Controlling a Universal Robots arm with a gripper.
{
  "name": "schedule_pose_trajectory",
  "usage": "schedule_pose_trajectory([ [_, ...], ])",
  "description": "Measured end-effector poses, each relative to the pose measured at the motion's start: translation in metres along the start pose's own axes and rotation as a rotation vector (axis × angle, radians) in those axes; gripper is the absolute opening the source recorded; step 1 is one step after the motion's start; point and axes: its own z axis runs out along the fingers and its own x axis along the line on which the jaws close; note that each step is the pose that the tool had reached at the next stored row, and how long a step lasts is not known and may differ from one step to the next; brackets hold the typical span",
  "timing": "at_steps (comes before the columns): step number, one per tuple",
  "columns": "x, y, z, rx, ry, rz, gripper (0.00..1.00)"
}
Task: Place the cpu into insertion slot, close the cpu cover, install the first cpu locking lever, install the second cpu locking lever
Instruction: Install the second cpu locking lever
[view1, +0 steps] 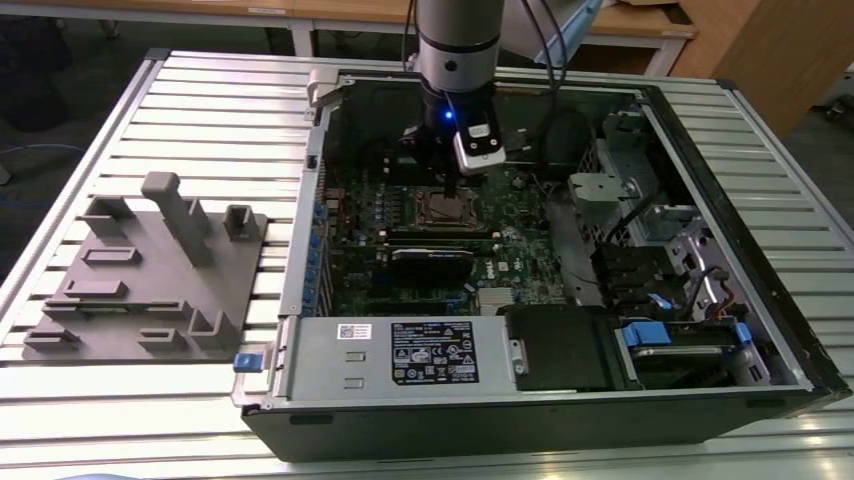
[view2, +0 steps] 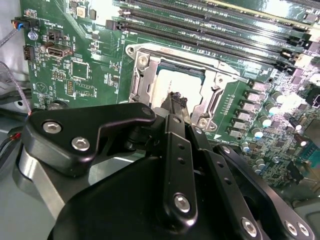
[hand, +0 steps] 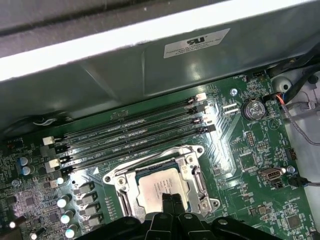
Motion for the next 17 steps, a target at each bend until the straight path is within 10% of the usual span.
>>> schedule_pose_trajectory([
  [17,-0.0013,-0.0032,-0.0028,-0.0004,-0.0001,0.000,0.10],
])
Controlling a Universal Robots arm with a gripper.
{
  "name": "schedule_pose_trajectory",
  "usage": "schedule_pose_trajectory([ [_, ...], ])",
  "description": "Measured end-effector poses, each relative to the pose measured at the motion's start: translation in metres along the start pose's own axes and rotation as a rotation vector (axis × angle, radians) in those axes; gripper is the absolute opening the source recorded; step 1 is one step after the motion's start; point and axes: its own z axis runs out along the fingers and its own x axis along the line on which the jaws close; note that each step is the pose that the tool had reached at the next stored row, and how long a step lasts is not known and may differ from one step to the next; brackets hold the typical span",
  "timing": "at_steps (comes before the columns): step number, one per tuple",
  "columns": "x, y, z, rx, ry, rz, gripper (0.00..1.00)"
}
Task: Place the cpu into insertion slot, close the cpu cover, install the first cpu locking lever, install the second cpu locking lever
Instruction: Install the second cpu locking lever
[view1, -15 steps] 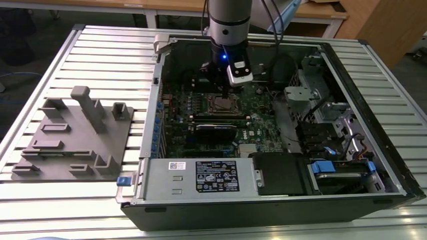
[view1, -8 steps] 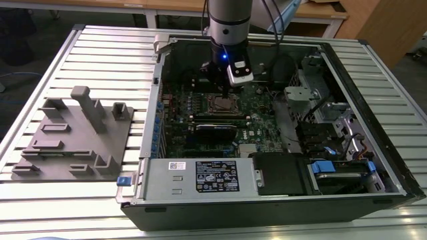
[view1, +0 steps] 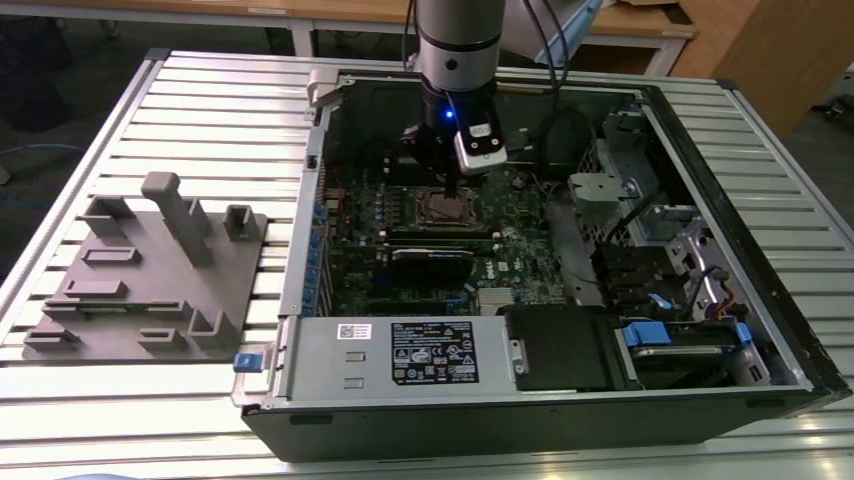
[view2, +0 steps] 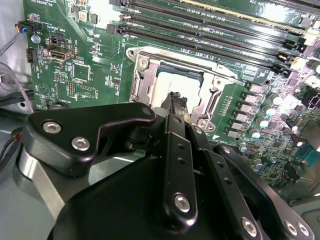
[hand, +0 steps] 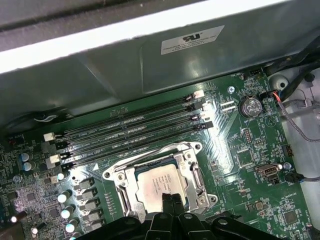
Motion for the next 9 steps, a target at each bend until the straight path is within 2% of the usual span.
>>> schedule_pose_trajectory([
  [5,0.0000,-0.0001,-0.0004,0.0003,0.0001,0.000,0.10],
  [7,-0.0004,0.0002,-0.0044,0.0000,0.0000,0.000,0.10],
  [9,-0.0009,-0.0004,-0.0048,-0.0002,0.0001,0.000,0.10],
])
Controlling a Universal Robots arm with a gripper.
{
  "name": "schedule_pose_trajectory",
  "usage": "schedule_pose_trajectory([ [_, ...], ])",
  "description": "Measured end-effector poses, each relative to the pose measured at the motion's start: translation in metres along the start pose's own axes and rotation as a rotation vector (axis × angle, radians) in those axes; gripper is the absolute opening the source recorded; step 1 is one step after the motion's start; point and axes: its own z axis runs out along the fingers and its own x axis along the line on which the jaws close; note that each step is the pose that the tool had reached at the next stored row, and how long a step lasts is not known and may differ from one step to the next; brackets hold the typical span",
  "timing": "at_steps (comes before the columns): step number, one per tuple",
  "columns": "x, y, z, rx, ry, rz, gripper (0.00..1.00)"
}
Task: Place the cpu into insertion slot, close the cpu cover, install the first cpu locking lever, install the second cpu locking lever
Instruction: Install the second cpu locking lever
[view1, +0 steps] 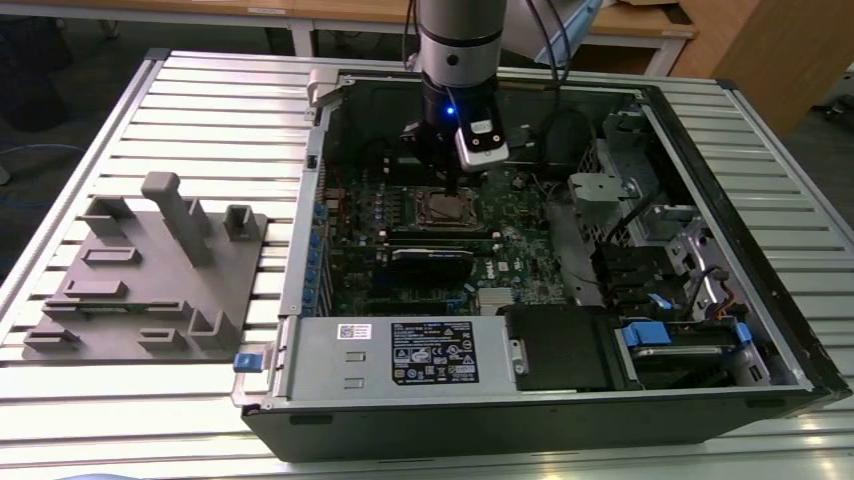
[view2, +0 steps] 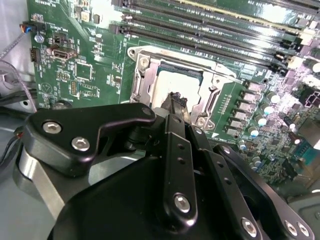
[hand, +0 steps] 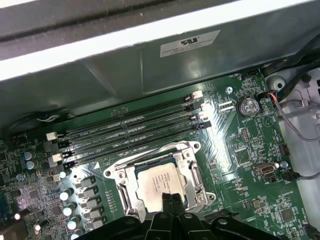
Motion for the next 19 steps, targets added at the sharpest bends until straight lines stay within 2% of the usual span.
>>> schedule_pose_trajectory([
  [5,-0.0016,-0.0041,-0.0001,0.0001,0.0000,0.000,0.10],
  [19,-0.0018,-0.0042,-0.0019,0.0002,0.0000,0.000,0.10],
])
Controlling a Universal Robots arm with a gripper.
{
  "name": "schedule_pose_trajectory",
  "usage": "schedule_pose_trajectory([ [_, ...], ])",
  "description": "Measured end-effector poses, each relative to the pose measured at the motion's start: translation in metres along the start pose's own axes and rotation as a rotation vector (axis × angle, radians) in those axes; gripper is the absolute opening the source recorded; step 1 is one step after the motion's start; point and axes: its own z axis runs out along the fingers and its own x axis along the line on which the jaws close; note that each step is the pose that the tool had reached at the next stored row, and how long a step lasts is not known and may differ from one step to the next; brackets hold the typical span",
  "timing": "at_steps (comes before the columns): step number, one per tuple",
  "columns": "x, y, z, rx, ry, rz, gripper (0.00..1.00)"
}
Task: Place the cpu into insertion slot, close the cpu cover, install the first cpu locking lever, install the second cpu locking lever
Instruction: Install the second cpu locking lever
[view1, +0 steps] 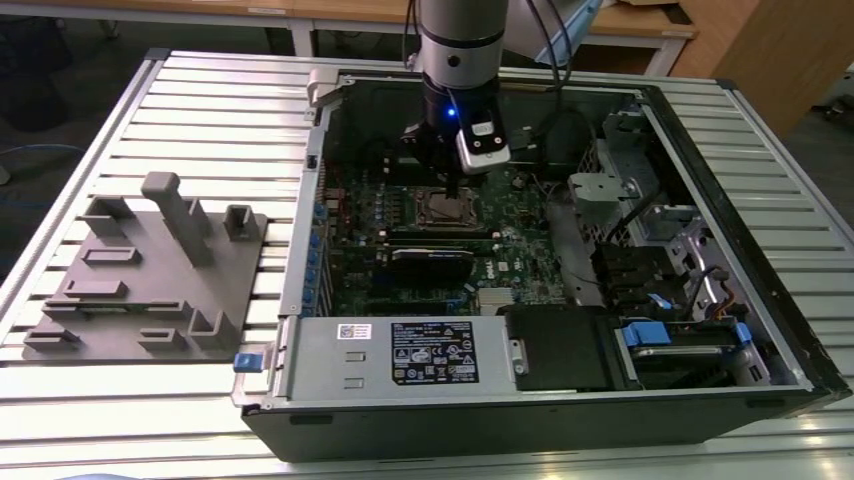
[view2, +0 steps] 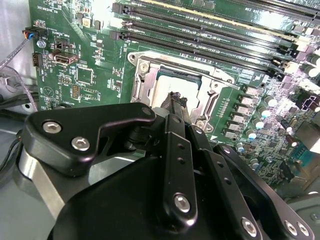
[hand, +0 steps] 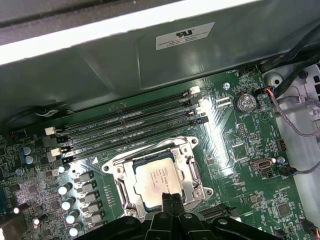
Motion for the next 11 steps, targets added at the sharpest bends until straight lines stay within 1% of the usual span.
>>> schedule_pose_trajectory([
  [9,0.0000,0.0000,-0.0001,0.0000,0.0000,0.000,0.10],
  [11,-0.0001,0.0000,-0.0012,0.0007,0.0001,0.000,0.10],
])
